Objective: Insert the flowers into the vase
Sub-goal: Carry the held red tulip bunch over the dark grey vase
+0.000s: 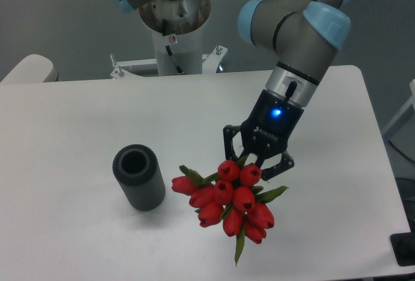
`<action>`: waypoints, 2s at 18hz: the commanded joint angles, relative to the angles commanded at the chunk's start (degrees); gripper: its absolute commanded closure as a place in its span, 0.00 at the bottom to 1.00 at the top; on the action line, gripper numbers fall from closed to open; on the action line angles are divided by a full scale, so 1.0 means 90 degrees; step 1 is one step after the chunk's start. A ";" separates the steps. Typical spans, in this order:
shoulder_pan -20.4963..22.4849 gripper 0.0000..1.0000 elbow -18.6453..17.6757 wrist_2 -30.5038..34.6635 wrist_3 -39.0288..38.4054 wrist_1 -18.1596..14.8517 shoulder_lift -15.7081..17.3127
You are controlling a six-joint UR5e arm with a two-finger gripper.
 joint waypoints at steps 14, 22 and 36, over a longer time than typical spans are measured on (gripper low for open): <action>-0.0614 0.84 -0.0196 0.0039 -0.0528 0.0302 0.0225; -0.0791 0.84 -0.0186 -0.0466 -0.0723 0.0478 0.0206; -0.0488 0.85 -0.0303 -0.2861 -0.0596 0.0518 0.0351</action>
